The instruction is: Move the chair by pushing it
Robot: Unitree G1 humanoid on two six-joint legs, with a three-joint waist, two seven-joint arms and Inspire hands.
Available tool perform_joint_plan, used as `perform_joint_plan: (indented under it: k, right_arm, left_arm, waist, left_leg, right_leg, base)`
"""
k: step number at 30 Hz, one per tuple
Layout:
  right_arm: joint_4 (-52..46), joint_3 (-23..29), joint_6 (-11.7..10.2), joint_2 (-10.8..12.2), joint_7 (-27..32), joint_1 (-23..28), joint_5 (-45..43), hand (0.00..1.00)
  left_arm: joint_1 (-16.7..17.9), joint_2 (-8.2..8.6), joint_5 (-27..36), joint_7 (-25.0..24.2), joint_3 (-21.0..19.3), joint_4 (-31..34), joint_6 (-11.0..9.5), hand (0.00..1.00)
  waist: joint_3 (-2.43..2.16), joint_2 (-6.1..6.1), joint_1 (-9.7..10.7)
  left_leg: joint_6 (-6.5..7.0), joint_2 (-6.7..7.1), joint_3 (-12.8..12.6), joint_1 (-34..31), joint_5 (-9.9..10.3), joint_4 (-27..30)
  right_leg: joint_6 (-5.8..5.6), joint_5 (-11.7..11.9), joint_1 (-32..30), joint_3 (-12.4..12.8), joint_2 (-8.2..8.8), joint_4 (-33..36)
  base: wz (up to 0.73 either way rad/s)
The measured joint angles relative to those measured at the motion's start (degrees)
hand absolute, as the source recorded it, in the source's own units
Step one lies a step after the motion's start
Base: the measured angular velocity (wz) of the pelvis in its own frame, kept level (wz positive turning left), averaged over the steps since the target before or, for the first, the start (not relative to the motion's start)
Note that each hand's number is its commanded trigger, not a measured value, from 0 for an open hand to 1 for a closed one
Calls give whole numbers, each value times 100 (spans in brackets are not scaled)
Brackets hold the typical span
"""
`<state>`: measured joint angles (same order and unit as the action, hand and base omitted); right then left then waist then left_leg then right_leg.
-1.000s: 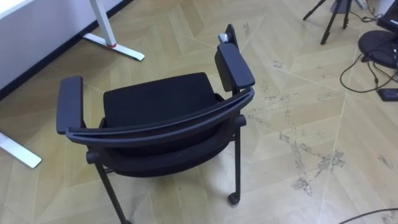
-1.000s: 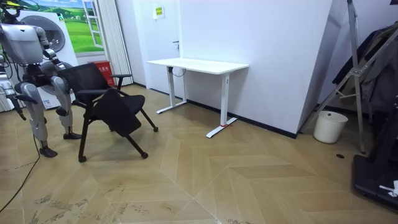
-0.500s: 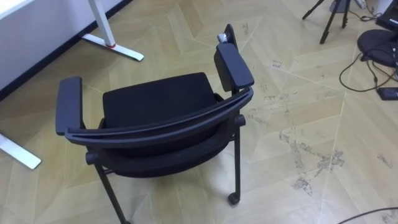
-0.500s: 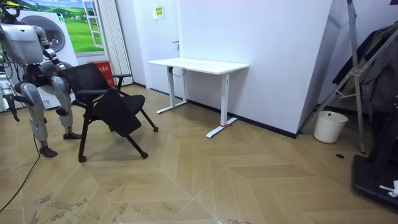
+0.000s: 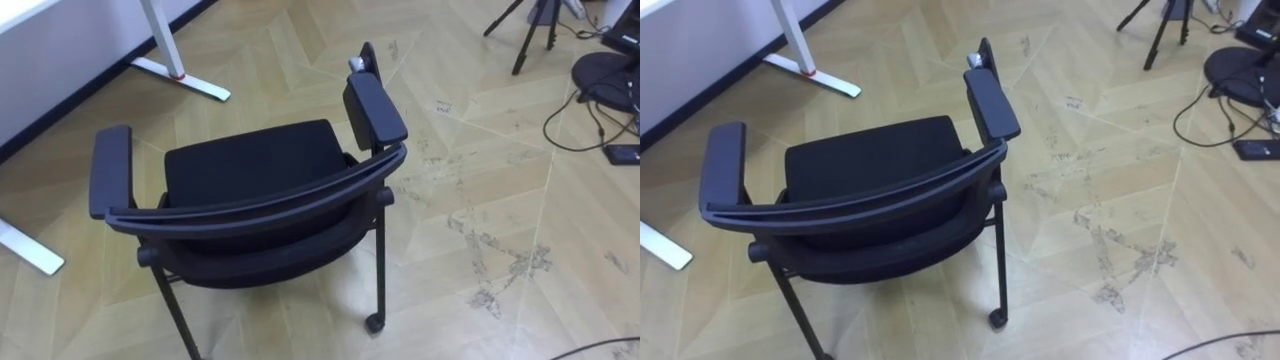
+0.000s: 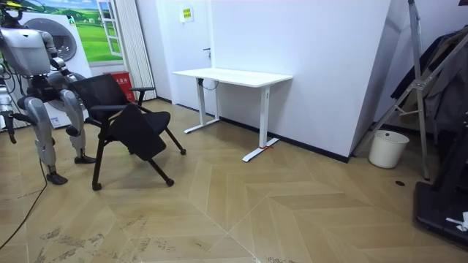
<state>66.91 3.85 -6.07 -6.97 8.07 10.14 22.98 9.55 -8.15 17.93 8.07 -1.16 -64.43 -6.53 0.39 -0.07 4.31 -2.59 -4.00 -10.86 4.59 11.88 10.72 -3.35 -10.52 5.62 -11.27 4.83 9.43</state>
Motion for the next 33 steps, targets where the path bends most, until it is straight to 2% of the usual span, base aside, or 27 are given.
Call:
perform_joint_plan:
  k: [4,8,12,13,15,22,26,29,33]
  right_arm:
    - [41,209,96,-9,1,23,5,0]
    - [37,313,129,-60,-2,42,26,0]
    - [-34,444,247,-150,-9,43,42,0]
    - [-57,444,260,-198,-9,38,42,0]
    - [-85,448,272,-264,-7,30,38,0]
    - [-76,827,314,-279,-18,-17,-128,0]
    - [-28,873,304,-307,-89,-61,-128,0]
    - [-27,1063,310,-309,-131,-128,-280,0]
    - [-61,1106,328,-358,-121,-175,-322,0]
  left_arm:
    - [57,-1,57,371,-316,-6,2,0]
    - [87,-44,40,552,-512,-2,35,0]
    - [-25,-182,10,830,-695,28,145,0]
    - [-70,-206,11,974,-735,67,149,0]
    - [-94,-240,8,1167,-772,172,146,0]
    - [-282,-590,-82,1691,-1123,469,109,0]
    - [-450,-688,-80,1965,-1212,468,92,0]
    - [-556,-713,-318,2131,-1344,476,60,0]
    - [-627,-829,-536,2374,-1352,983,70,0]
  waist:
    - [6,68,-2]
    - [-18,157,-4]
    - [-34,228,6]
    - [-21,246,7]
    - [-30,281,9]
    - [-21,327,11]
    - [-25,367,23]
    - [-28,387,26]
    - [-31,396,24]
  left_leg:
    - [0,4,13,15,1,-10]
    - [0,3,16,25,1,-14]
    - [0,7,11,111,1,-43]
    - [0,14,13,114,1,-55]
    - [1,20,14,117,2,-60]
    - [1,26,34,152,1,-97]
    - [1,31,41,156,1,-108]
    - [1,39,44,158,1,-105]
    - [2,51,56,89,1,-98]
  right_leg:
    - [-5,-12,33,-8,2,3]
    - [-4,-11,36,4,1,15]
    - [-4,-11,54,6,1,28]
    - [-7,-13,66,7,5,29]
    - [-11,-18,98,7,13,35]
    - [-9,-33,139,9,14,21]
    - [-10,-34,138,1,16,21]
    - [-17,-38,139,-5,25,23]
    - [-28,-47,79,-12,35,21]
  base:
    - [1]
    - [0]
    - [0]
    - [0]
    - [2]
    - [2]
    - [0]
    - [0]
    - [0]
